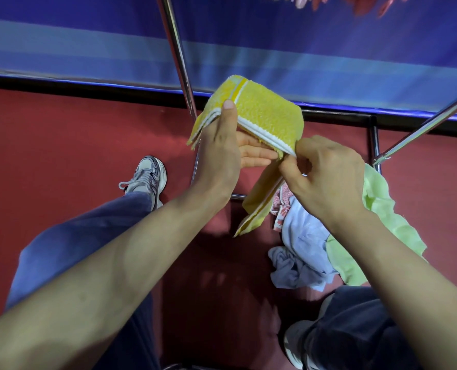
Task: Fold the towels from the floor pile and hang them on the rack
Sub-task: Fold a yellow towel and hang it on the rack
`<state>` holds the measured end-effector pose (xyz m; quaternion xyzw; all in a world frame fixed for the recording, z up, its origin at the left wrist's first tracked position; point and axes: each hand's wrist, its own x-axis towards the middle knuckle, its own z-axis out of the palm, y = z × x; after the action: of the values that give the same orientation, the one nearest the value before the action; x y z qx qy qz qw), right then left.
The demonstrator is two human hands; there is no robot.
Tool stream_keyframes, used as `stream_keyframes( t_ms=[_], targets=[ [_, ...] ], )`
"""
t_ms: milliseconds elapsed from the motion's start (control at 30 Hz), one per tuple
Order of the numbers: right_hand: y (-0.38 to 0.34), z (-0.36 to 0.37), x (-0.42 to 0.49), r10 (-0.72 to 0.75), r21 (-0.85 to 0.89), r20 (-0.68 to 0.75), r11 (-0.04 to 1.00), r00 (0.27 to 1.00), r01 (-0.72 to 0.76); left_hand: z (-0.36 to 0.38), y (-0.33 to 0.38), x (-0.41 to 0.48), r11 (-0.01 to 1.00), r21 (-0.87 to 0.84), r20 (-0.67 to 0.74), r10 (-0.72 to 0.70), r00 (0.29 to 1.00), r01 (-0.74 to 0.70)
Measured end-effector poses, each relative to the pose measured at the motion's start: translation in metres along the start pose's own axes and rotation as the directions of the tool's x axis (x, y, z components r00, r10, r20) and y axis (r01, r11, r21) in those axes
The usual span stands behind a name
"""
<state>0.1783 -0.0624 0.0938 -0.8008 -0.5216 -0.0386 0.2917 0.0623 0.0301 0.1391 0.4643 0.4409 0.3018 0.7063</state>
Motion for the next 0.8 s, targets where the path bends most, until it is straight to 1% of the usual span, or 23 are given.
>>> stream_keyframes(
  t_ms=[67, 200, 267, 367, 500, 667, 800],
  targets=[
    [0.0, 0.0, 0.0, -0.008, 0.0, 0.011, 1.0, 1.0, 0.008, 0.0, -0.001, 0.0, 1.0, 0.0, 0.006, -0.005, 1.0, 0.005],
    [-0.001, 0.002, -0.001, -0.03, -0.025, 0.09, 0.999, 0.996, 0.032, 0.0, -0.004, 0.001, 1.0, -0.011, 0.001, -0.022, 1.0, 0.022],
    [-0.003, 0.003, -0.004, -0.016, -0.017, 0.131, 1.0, 0.991, 0.018, 0.0, -0.005, -0.001, 0.998, -0.026, 0.002, -0.05, 0.999, 0.05],
    [-0.005, 0.005, -0.005, 0.047, -0.059, 0.152, 0.997, 0.987, -0.039, 0.001, -0.006, -0.003, 0.989, -0.07, 0.044, -0.129, 0.991, 0.131],
    [-0.003, 0.005, -0.004, 0.131, -0.171, 0.17, 0.98, 0.977, -0.102, 0.002, -0.01, -0.003, 0.951, -0.197, 0.123, -0.218, 0.968, 0.239],
    [-0.001, -0.004, 0.002, 0.233, -0.24, 0.255, 0.955, 0.938, -0.172, 0.005, -0.013, -0.006, 0.92, -0.273, 0.187, -0.237, 0.953, 0.282],
    [0.004, -0.005, 0.004, 0.289, -0.272, 0.27, 0.938, 0.919, -0.215, 0.005, -0.015, -0.005, 0.902, -0.31, 0.23, -0.236, 0.944, 0.301]
  ],
)
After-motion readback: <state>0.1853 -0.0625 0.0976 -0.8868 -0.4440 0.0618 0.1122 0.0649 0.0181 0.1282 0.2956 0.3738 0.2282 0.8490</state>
